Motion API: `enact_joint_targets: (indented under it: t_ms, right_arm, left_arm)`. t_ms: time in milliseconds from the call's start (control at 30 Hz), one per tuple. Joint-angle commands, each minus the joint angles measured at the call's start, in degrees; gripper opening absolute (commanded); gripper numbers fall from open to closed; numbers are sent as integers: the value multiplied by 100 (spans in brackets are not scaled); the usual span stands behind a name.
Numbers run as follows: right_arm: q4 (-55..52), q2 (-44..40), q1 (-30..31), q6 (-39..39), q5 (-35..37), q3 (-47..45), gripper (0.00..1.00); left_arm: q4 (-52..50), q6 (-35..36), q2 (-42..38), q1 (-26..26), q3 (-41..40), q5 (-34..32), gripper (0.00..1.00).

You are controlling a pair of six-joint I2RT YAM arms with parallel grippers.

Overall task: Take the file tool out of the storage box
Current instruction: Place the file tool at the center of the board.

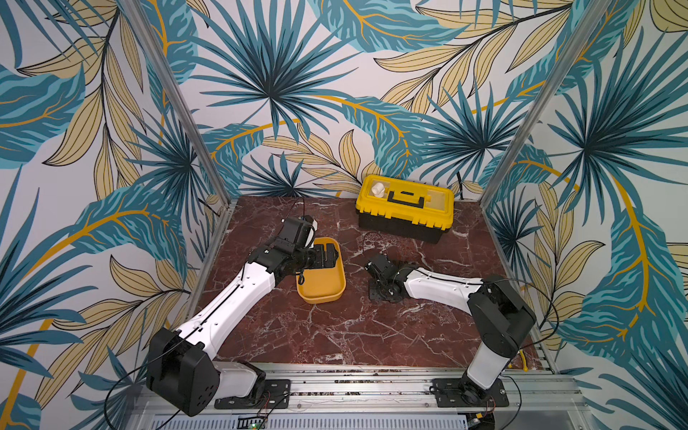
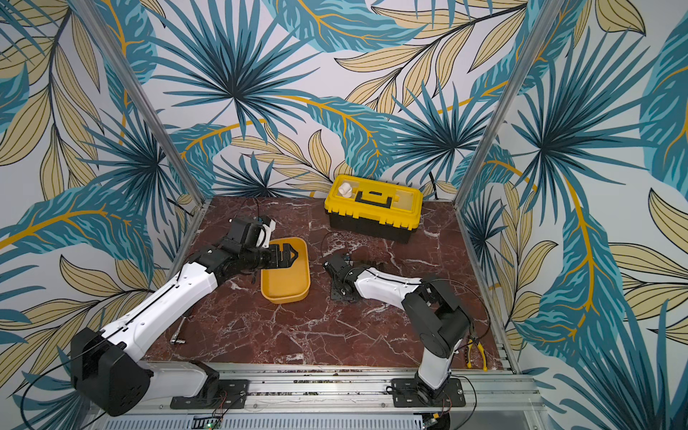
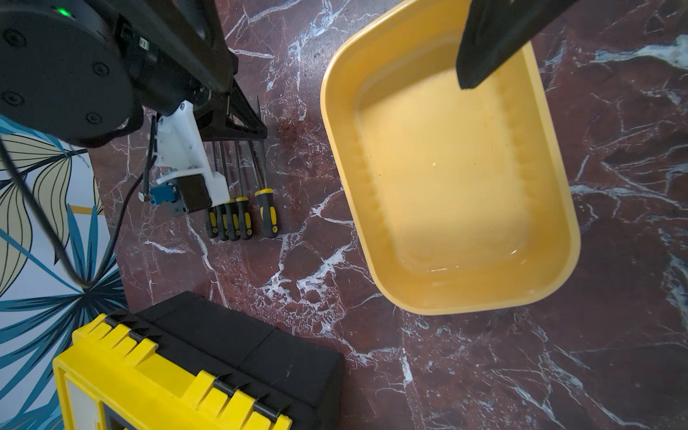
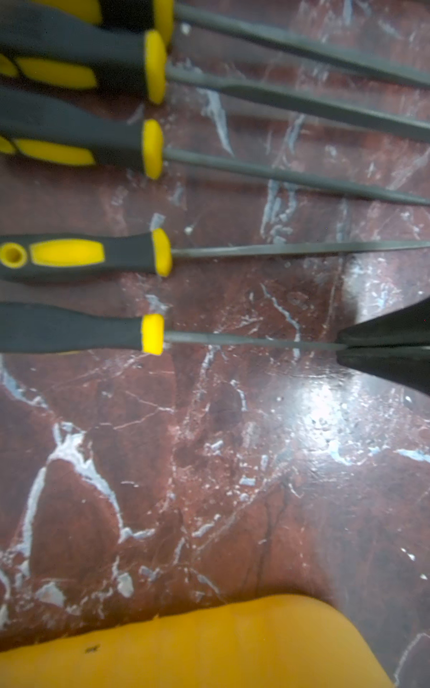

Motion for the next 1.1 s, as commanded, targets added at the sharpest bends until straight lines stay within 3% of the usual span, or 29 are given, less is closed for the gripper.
enact_joint_targets:
  t_ms: [0, 833, 1067]
  right_arm:
    - [-282, 175, -56, -211, 213, 136, 0]
    - [-315, 545, -121, -256, 222, 201, 0]
    - [-309, 571, -115, -253, 219, 199, 5]
  left_arm:
    - [6, 31, -147, 31, -226, -122, 100]
    - [252, -130, -151, 25, -466, -390, 100]
    - [272, -179, -153, 18, -487, -396, 100]
